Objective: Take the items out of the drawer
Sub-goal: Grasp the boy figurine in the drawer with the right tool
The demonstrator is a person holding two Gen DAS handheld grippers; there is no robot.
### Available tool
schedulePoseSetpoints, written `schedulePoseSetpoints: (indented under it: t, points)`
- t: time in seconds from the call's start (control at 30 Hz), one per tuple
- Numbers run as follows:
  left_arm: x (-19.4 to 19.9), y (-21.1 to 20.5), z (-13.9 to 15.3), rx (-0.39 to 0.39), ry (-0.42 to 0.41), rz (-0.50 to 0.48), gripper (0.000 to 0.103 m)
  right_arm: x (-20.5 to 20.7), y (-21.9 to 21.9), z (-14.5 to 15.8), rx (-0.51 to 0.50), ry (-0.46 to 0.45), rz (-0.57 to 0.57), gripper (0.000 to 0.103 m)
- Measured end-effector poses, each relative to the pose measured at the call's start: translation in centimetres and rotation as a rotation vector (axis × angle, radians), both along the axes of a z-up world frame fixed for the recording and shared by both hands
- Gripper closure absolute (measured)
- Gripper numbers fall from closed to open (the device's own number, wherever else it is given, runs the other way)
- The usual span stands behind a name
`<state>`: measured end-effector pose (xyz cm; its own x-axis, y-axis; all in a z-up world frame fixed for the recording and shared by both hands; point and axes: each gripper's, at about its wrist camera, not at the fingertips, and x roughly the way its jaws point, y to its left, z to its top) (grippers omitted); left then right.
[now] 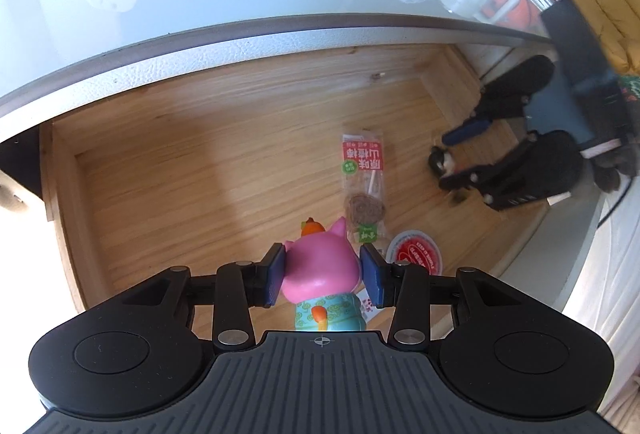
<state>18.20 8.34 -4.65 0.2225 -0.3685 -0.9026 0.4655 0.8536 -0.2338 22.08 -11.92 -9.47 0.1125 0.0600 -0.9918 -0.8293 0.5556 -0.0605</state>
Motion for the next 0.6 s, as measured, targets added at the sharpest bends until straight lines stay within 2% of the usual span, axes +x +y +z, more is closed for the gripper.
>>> schedulePoseSetpoints:
  t: [0.07, 0.17, 0.43, 0.6]
  points:
    - [0.0, 0.1, -0.1, -0.003, 0.003, 0.005, 0.058, -0.4, -0.2, 1.5, 0.058, 0.021, -0.007, 0.059]
    - [0.0, -0.1, -0.1, 0.003, 0.001, 0.002, 0.058, -1.1, -0.7, 2.5, 0.037, -0.015, 0.01, 0.056]
    - [0.1, -0.1, -0.2, 0.009, 0.003, 0.008, 0.058, -0.7, -0.6, 0.6, 0.006, -0.02, -0.07, 0.056]
    - [0.0, -0.1, -0.2, 0.017, 0.003, 0.004, 0.058, -1.4, 1.2, 0.9, 0.015, -0.076, -0.002, 0.055]
